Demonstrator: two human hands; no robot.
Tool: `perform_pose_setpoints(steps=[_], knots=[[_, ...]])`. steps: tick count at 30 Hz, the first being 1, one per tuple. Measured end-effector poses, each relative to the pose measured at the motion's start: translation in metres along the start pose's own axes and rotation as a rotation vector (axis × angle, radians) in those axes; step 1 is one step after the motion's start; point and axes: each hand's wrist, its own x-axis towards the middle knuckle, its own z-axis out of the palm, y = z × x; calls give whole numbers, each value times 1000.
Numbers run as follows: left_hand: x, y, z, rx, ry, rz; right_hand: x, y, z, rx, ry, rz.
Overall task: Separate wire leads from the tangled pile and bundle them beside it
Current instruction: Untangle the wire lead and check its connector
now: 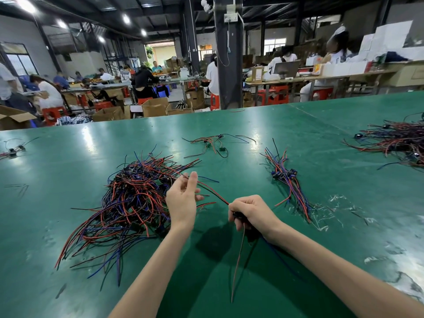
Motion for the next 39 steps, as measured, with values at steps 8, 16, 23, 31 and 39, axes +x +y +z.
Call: perform_pose_setpoints(steps=[8, 16, 23, 31, 39], knots=[[-36, -7, 27, -68, -376, -156, 2, -2, 2, 70, 75, 28], [-27, -5, 21, -4, -303, -107, 2, -2, 3, 34, 50, 37], [26, -2, -24, -40, 54, -208, -4, 0, 4, -34, -24, 37], [6, 1, 2, -197, 5, -267, 0, 0, 3, 97, 104, 10], [-32, -2, 25, -111, -365, -239, 2, 1, 7, 128, 182, 9]])
